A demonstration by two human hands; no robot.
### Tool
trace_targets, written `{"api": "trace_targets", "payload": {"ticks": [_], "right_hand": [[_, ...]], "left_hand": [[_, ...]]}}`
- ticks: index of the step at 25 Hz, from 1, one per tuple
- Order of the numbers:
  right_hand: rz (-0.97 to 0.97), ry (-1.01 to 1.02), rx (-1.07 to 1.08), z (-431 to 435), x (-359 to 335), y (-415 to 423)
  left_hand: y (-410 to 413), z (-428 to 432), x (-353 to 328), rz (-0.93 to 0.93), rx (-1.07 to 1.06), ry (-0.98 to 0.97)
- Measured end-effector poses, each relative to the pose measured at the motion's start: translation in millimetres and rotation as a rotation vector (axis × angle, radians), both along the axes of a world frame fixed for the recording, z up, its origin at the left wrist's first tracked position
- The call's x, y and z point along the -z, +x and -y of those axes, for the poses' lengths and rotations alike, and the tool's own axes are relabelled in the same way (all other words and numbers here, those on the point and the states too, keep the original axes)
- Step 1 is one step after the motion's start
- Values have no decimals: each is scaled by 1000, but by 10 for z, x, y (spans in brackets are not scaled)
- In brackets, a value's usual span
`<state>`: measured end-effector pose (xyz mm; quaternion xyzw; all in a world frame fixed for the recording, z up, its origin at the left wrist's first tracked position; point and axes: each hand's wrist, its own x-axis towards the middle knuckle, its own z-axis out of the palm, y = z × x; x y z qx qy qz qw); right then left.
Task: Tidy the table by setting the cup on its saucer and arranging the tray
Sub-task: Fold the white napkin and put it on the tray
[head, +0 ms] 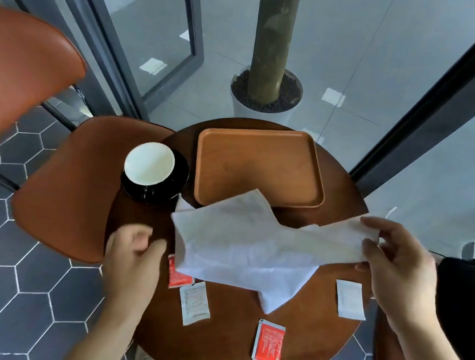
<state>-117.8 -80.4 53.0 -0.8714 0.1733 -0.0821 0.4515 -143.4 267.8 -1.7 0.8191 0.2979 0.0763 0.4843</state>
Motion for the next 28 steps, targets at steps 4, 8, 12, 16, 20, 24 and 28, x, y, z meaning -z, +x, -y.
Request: {"api": "trace_targets", "payload": {"ticks": [4,8,12,16,20,24,28], "right_hand": [[-44,37,-35,50,147,-29],[-53,8,-42,136,154,12],[-71,49,-23,197,134,120],[-27,151,14,181,50,240],[137,247,21,83,-393,512],[395,308,55,117,-1176,807],[577,362,73,244,-1697,799]], "left_hand": [[551,191,114,-295,482,432],[760,275,242,-455,534,637],[818,221,278,-602,700,813],[804,152,189,-341,534,562],[1092,170,-385,63,313,129],[1344,262,-1237,415,149,-230],[1269,262,-1739,648,52,-297]]}}
